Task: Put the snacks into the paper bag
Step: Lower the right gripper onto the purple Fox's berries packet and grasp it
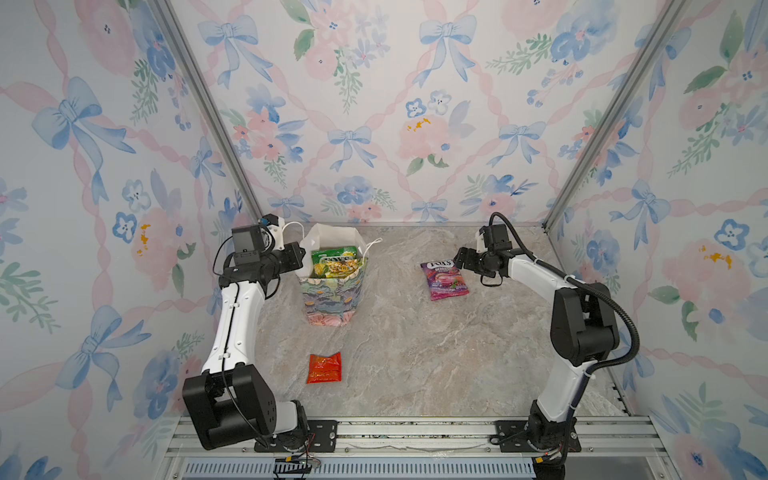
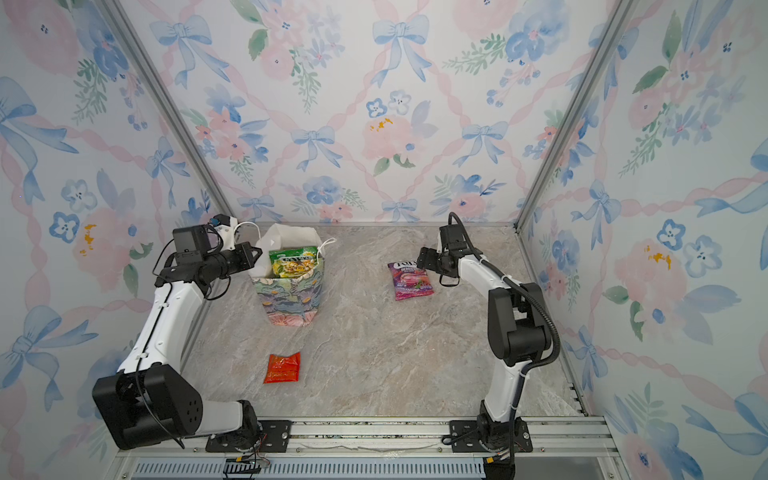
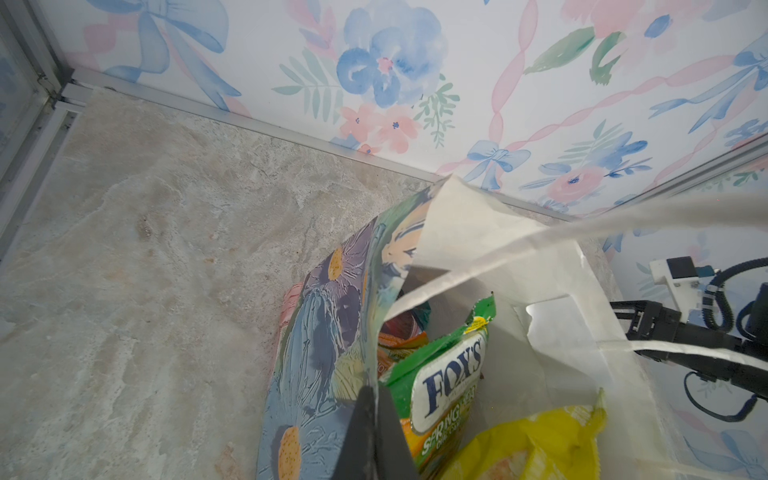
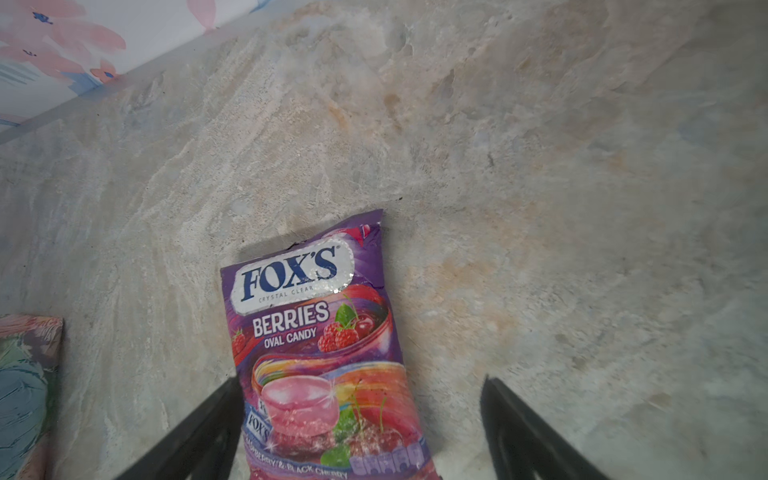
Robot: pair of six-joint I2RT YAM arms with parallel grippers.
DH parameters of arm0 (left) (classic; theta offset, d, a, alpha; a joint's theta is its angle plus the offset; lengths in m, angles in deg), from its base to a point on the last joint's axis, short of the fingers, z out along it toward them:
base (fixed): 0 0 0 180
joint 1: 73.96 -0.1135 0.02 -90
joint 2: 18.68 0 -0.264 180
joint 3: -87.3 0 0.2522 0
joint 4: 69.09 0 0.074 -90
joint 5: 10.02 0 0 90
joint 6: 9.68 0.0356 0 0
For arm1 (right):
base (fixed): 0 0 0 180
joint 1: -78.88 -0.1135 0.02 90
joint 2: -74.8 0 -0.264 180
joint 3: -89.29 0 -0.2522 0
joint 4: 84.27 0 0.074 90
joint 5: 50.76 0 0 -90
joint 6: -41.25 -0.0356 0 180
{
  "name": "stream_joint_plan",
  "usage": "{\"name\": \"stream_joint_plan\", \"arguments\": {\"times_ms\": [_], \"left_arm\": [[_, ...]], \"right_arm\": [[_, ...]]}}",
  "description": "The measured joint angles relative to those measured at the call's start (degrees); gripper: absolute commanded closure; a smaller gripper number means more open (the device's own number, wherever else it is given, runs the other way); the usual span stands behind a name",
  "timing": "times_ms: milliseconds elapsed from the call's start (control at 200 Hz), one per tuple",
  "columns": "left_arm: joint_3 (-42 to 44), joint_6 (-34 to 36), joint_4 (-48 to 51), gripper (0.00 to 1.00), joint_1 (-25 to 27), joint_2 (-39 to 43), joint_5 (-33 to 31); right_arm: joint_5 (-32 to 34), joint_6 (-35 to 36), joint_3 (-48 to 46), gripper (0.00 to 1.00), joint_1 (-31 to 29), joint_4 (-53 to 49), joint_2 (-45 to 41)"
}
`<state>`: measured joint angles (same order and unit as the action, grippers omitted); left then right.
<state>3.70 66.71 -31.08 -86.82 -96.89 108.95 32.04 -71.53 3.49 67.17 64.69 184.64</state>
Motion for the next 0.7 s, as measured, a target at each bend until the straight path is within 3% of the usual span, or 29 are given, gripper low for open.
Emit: {"name": "stream_joint_plan", "arguments": {"times_ms": [700], "left_arm": [[0.0, -0.2, -0.3, 1.00, -0.3, -0.3, 0.0]], "right_arm": [[-3.7, -1.3, 0.2, 0.18, -0.1, 0.9, 6.2]]}}
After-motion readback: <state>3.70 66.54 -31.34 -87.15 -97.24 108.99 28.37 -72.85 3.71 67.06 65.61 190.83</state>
